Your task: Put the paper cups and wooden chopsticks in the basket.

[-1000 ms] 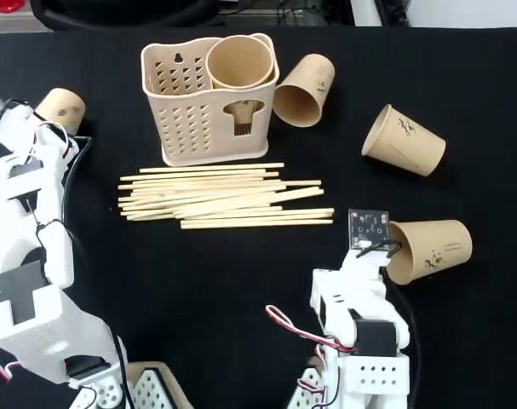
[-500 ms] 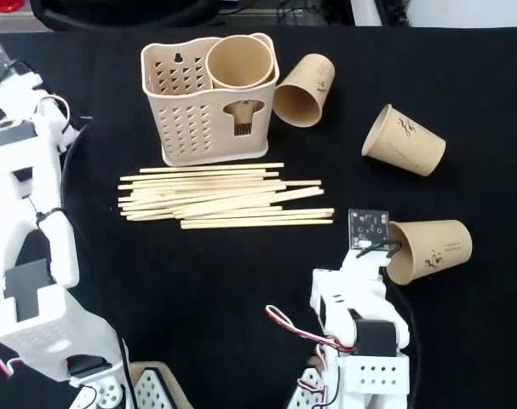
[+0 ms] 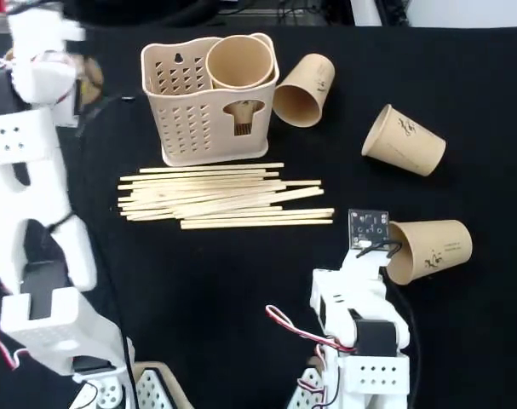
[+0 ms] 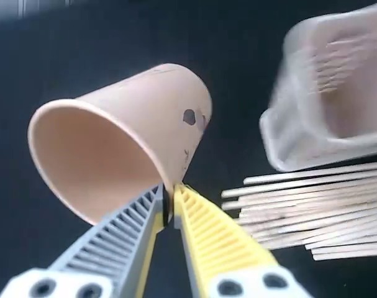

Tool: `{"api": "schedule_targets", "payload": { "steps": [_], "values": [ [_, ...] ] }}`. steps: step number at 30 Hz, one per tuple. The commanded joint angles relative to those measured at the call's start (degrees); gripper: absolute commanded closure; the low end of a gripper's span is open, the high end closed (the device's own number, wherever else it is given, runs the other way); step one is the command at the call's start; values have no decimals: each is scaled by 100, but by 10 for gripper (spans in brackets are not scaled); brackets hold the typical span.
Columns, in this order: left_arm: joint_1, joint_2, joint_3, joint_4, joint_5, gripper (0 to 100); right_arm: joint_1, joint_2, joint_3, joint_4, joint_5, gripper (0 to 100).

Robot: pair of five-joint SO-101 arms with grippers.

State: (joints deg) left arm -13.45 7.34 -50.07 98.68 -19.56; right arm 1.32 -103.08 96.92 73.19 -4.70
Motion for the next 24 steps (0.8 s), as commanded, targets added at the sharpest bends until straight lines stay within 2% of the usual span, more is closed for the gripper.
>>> {"api": "schedule_targets", "payload": {
  "steps": [1, 6, 14, 17, 20, 24],
  "values": [
    [338, -105, -1015, 211, -220, 971, 35, -286, -31, 26, -9, 976],
    [1051, -360, -1622, 220, -220, 969, 35, -286, -31, 26, -9, 976],
    [3020, -1231, -1103, 123, -273, 970, 35, -286, -31, 26, -9, 976],
    [3196, -1020, -593, -299, -378, 970, 35, -286, -31, 26, -9, 976],
    [3196, -800, -444, -730, -132, 967, 35, -286, -31, 26, -9, 976],
    [3187, -466, -400, -818, -229, 967, 35, -286, -31, 26, -9, 976]
  ]
}}
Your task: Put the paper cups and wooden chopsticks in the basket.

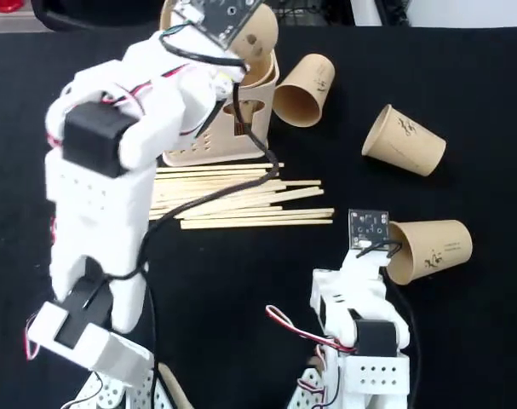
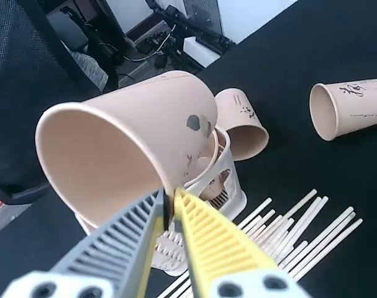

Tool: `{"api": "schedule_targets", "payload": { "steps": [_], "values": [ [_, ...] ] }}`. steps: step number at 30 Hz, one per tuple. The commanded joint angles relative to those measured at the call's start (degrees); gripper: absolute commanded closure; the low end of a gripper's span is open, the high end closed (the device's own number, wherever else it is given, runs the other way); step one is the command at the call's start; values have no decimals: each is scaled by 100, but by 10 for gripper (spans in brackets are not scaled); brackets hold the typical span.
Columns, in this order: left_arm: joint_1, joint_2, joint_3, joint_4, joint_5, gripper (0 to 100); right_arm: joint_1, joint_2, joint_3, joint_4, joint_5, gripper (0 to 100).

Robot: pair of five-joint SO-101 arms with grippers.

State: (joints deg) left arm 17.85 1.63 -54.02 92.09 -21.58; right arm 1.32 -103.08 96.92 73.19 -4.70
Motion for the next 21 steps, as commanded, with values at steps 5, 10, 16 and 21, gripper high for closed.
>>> {"api": "schedule_targets", "payload": {
  "steps": [5, 10, 16, 21],
  "values": [
    [-224, 695, -48, -290, -97, 967, 35, -286, -31, 26, -9, 976],
    [-338, 985, -48, 9, -105, 967, 35, -286, -31, 26, -9, 976],
    [-462, 1037, -48, -167, -70, 959, 35, -286, -31, 26, -9, 976],
    [-444, 1037, -40, -167, 281, 834, 35, -286, -31, 26, -9, 976]
  ]
}}
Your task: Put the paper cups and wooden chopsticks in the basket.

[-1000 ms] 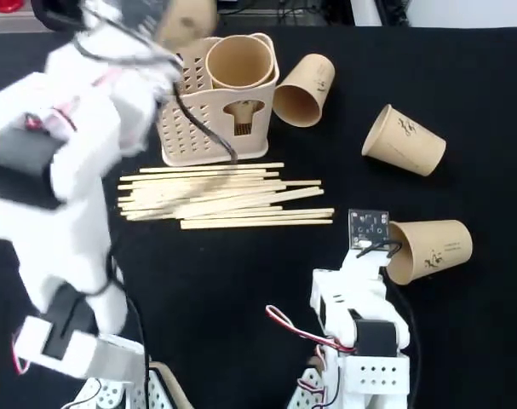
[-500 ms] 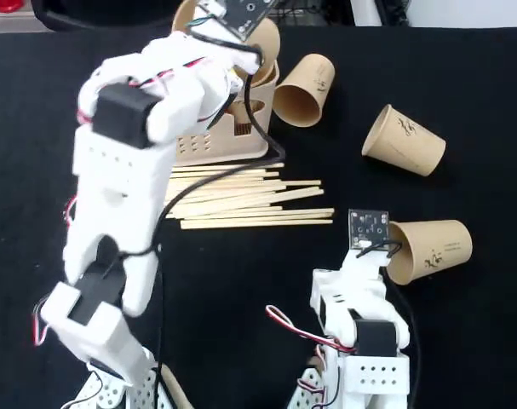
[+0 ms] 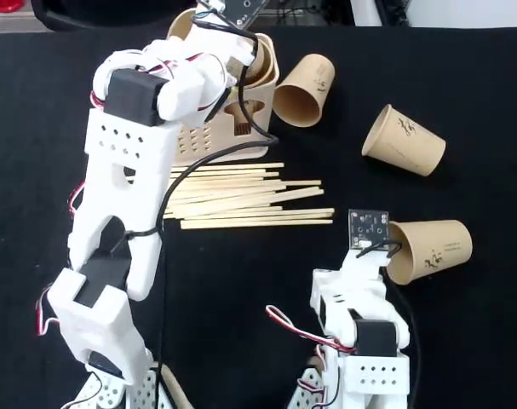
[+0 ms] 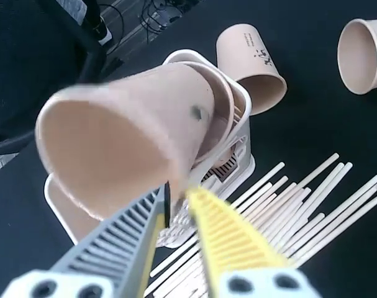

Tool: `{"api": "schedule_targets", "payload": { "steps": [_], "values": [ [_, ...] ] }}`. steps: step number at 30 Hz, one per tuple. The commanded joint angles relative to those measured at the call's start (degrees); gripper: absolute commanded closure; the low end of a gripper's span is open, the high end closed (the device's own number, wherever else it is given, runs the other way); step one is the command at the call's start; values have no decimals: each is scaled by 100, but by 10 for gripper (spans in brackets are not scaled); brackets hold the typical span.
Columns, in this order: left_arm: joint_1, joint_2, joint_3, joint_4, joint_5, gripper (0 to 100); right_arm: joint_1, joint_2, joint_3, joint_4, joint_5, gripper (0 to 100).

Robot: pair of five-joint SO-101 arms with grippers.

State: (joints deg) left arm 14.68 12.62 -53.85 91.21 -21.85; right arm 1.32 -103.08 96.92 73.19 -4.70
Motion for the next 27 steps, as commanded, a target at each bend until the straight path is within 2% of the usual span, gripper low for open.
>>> {"api": "schedule_targets", "payload": {
  "steps": [1, 9, 15, 23, 25, 27],
  "values": [
    [-136, -97, -66, -123, 492, 822, 35, -286, -31, 26, -9, 976],
    [-154, -114, -66, -598, 1354, 815, 35, -286, -31, 26, -9, 976],
    [-154, -202, -497, -440, 2092, 815, 35, -286, -31, 26, -9, 976],
    [286, -659, -936, 949, 2207, 818, 35, -286, -31, 26, -9, 976],
    [110, -914, -804, 976, 2224, 820, 35, -286, -31, 26, -9, 976],
    [-426, -1275, -532, 976, 2215, 820, 35, -286, -31, 26, -9, 976]
  ]
}}
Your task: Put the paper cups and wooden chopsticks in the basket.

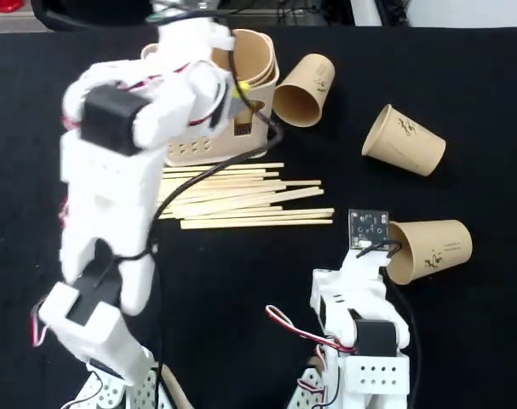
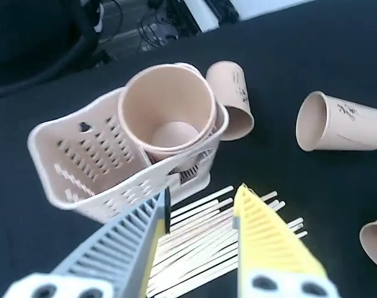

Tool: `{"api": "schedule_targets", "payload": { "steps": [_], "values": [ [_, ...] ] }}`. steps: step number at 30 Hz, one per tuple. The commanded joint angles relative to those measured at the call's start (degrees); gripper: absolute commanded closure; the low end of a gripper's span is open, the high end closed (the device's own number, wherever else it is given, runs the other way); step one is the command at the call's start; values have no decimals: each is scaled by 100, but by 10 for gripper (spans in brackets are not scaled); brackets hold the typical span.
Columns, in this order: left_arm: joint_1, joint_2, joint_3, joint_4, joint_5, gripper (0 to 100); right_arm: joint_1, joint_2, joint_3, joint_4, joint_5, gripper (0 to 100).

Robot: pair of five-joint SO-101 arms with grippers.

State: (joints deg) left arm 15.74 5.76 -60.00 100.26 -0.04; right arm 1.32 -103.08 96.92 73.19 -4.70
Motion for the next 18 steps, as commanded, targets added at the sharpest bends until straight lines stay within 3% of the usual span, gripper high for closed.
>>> {"api": "schedule_targets", "payload": {
  "steps": [1, 7, 11, 15, 18],
  "values": [
    [-822, -774, 277, 70, 18, 818, 26, -286, -31, 26, -18, 976],
    [-2765, -2259, 2536, 70, 9, 815, -607, -286, -31, 26, -18, 975],
    [-3336, -3745, 4681, -123, -343, 815, -941, -286, -31, 26, -18, 973],
    [-3908, -5011, 7495, -1714, -695, 815, -633, -286, -48, -158, 246, 973],
    [-4251, -5714, 9604, -3068, -695, 815, -167, -286, -75, -527, 1943, 973]
  ]
}}
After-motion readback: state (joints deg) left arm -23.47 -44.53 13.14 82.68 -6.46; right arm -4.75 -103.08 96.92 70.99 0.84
